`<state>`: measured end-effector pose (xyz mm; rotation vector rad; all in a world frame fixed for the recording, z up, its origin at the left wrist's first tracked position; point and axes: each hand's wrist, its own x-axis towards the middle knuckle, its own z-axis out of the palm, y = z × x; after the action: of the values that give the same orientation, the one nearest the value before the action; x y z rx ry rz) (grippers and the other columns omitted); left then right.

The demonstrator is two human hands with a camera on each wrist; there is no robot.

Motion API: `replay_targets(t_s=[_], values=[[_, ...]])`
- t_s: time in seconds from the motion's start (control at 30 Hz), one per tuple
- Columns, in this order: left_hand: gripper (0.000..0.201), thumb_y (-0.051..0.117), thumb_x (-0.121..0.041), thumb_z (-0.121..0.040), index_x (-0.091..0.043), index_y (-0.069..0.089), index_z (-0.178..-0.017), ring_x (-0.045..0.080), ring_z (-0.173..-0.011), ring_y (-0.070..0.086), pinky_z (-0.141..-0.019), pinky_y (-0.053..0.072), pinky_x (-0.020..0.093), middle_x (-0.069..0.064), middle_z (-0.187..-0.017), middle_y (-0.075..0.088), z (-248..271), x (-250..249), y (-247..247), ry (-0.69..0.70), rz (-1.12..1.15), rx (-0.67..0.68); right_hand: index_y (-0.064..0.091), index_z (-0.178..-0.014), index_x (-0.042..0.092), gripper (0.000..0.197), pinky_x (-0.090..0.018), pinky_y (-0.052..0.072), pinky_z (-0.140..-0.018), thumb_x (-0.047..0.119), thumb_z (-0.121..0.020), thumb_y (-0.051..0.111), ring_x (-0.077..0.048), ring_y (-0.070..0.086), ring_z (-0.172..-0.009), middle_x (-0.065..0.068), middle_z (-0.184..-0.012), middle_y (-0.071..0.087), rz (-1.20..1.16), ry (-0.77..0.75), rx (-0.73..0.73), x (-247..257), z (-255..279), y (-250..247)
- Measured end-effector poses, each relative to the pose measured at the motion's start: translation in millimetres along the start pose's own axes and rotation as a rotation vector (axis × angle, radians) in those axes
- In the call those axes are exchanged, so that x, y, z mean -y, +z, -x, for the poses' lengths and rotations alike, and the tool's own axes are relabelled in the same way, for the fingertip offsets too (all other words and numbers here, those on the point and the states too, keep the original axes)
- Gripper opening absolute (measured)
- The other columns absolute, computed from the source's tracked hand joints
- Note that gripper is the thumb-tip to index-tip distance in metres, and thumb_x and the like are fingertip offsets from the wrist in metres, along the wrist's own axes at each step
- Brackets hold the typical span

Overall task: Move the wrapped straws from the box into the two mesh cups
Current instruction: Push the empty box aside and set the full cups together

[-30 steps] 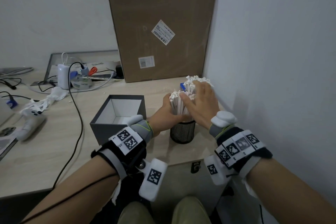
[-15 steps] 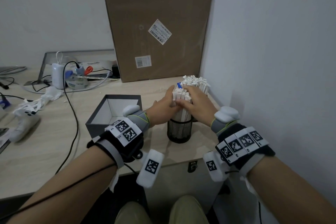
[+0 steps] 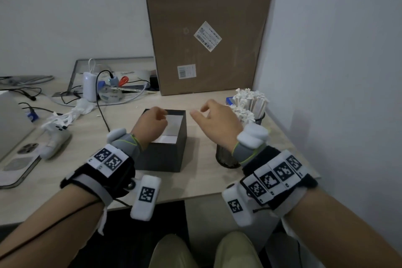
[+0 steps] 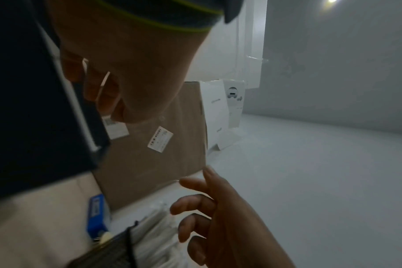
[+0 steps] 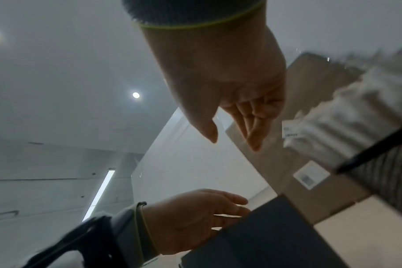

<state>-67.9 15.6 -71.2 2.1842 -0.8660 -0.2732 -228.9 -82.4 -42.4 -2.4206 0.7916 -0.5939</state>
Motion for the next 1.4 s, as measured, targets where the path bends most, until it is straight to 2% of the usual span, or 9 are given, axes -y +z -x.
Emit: replay_targets(t_s=[0.17, 0.23, 0.33, 0.43, 0.6, 0.93, 1.13, 1.27, 1.4], values=[[0.039, 0.045, -0.001, -0.087, -0.009, 0.049, -0.125, 0.023, -0.1, 0.054, -0.077, 0.044, 0.031, 0.011, -0.121, 0.057, 16.0, 23.3, -7.4, -0.011, -0.048, 0.036, 0.047, -0.065, 0.01, 0.047, -0.028, 0.042, -0.054, 0.049, -0.091, 0.048, -0.027, 0.061, -0.061, -0.006, -0.064, 0.058, 0.097, 0.146, 0.258, 20.2, -20.4, 51.6], [0.042, 0.045, -0.001, -0.086, -0.01, 0.046, -0.127, 0.024, -0.104, 0.054, -0.08, 0.044, 0.03, 0.01, -0.121, 0.056, 23.2, 28.8, -8.4, 0.012, -0.073, 0.028, 0.05, -0.062, 0.009, 0.046, -0.028, 0.047, -0.057, 0.044, -0.092, 0.046, -0.025, 0.058, -0.055, -0.007, -0.061, 0.06, 0.08, 0.186, 0.306, 25.4, -22.9, 64.7], [0.047, 0.045, 0.004, -0.083, -0.009, 0.045, -0.128, 0.024, -0.113, 0.052, -0.083, 0.04, 0.027, 0.01, -0.121, 0.054, 34.9, 33.8, -7.4, 0.06, -0.03, -0.002, 0.061, -0.093, 0.003, 0.033, -0.03, 0.048, -0.064, 0.033, -0.088, 0.048, -0.031, 0.063, -0.077, -0.016, -0.093, 0.068, 0.037, 0.192, 0.32, 29.2, -20.4, 77.1], [0.049, 0.045, 0.007, -0.082, -0.009, 0.045, -0.129, 0.022, -0.117, 0.05, -0.086, 0.036, 0.023, 0.01, -0.123, 0.053, 47.4, 36.5, -10.4, 0.071, 0.033, -0.023, 0.042, -0.126, 0.001, 0.042, -0.03, 0.044, -0.07, 0.022, -0.09, 0.049, -0.036, 0.059, -0.098, -0.019, -0.118, 0.059, 0.036, 0.183, 0.283, 37.4, -7.1, 86.3], [0.045, 0.053, -0.005, -0.087, -0.009, 0.045, -0.132, 0.022, -0.123, 0.049, -0.092, 0.039, 0.024, 0.01, -0.13, 0.051, 58.7, 43.6, -11.6, 0.05, 0.04, -0.051, 0.015, -0.145, 0.005, 0.061, -0.034, 0.04, -0.063, 0.021, -0.092, 0.041, -0.037, 0.058, -0.079, -0.021, -0.101, 0.065, 0.091, 0.008, 0.117, 42.4, 21.2, 89.4], [0.045, 0.05, -0.025, -0.089, 0.001, 0.039, -0.124, 0.04, -0.118, 0.045, -0.102, 0.04, 0.041, 0.022, -0.132, 0.041, 57.7, 38.1, 13.1, -0.138, -0.25, 0.152, -0.006, -0.151, 0.007, 0.069, -0.034, 0.033, -0.06, 0.02, -0.097, 0.036, -0.033, 0.052, -0.067, -0.022, -0.088, 0.066, 0.117, -0.044, 0.057, 40.6, 33.4, 100.7], [0.043, 0.054, -0.017, -0.09, 0.003, 0.035, -0.124, 0.038, -0.118, 0.05, -0.098, 0.044, 0.044, 0.025, -0.13, 0.046, 52.3, 26.8, 19.0, -0.236, -0.14, 0.165, -0.003, -0.151, 0.009, 0.072, -0.036, 0.035, -0.062, 0.029, -0.097, 0.04, -0.043, 0.061, -0.082, -0.026, -0.094, 0.066, 0.038, -0.019, 0.097, 41.9, 30.5, 100.2], [0.011, 0.043, -0.012, -0.094, -0.003, 0.04, -0.101, 0.041, -0.117, 0.05, -0.102, 0.041, 0.05, 0.026, -0.124, 0.051, 56.8, 23.1, 16.5, -0.214, -0.035, 0.217, -0.004, -0.151, 0.01, 0.071, -0.037, 0.035, -0.063, 0.027, -0.097, 0.039, -0.042, 0.062, -0.084, -0.025, -0.096, 0.067, 0.06, -0.011, 0.096, 41.1, 32.3, 99.4], [0.02, 0.046, -0.006, -0.09, -0.001, 0.05, -0.109, 0.033, -0.1, 0.056, -0.092, 0.049, 0.041, 0.019, -0.111, 0.057, 59.4, 25.9, 16.7, -0.187, 0.116, 0.258, -0.003, -0.151, 0.01, 0.069, -0.035, 0.034, -0.063, 0.022, -0.097, 0.038, -0.041, 0.061, -0.085, -0.025, -0.098, 0.067, 0.077, -0.008, 0.092, 42.5, 35.3, 99.9]])
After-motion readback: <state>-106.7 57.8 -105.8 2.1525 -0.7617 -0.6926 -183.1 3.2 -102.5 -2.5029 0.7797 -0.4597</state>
